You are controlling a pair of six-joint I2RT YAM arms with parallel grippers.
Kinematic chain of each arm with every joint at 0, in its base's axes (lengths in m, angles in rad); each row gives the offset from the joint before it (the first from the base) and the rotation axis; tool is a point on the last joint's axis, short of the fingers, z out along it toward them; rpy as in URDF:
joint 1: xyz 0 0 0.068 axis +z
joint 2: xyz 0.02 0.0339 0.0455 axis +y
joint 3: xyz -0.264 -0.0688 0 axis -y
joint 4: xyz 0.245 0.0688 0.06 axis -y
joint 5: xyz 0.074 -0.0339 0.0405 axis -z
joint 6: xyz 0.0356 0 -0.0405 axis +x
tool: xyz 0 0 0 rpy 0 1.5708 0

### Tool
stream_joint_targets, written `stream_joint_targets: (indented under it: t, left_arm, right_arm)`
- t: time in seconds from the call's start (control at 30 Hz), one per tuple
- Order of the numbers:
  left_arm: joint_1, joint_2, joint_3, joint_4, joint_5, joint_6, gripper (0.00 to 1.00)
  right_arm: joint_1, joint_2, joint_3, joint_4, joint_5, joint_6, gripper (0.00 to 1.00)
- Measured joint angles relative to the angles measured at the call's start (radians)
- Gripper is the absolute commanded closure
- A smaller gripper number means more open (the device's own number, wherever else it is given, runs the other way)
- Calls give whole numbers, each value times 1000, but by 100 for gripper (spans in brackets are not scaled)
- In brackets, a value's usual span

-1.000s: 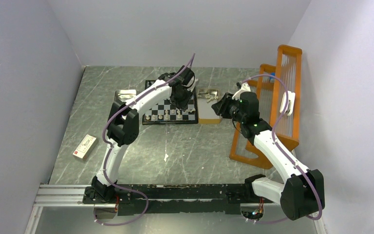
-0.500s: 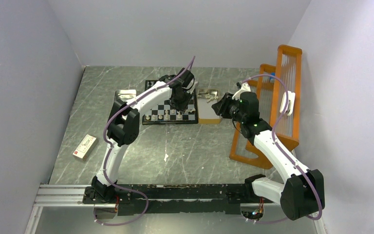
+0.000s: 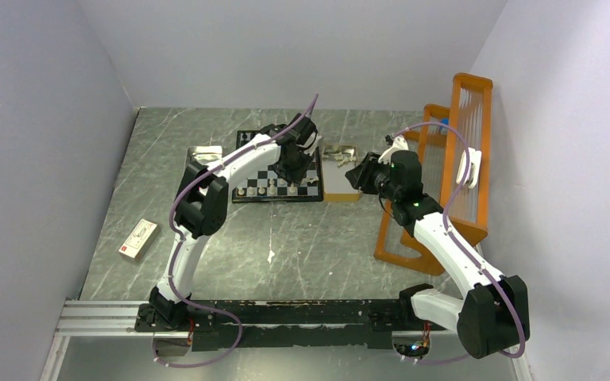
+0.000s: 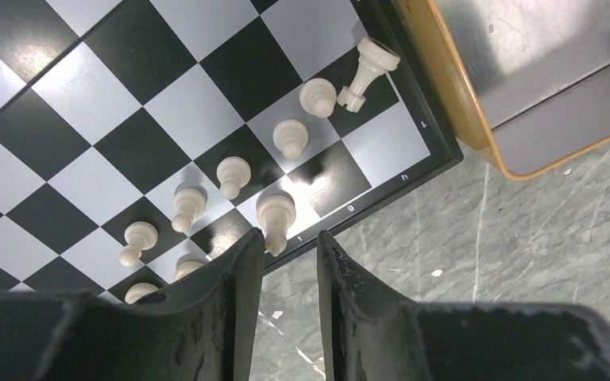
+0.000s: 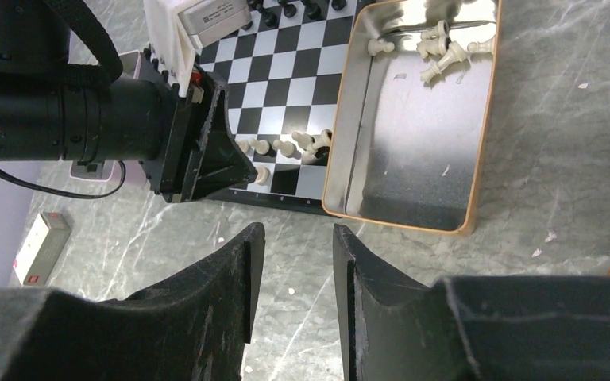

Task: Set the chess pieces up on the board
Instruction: Adjust the chess piece on the chessboard.

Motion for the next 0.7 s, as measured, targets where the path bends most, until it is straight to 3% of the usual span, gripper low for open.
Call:
stream_joint_targets:
  t: [0.7]
  left_arm:
    - [0, 0, -16, 3, 2, -1, 67]
  right_arm:
    - [0, 0, -7, 0, 2, -1, 59]
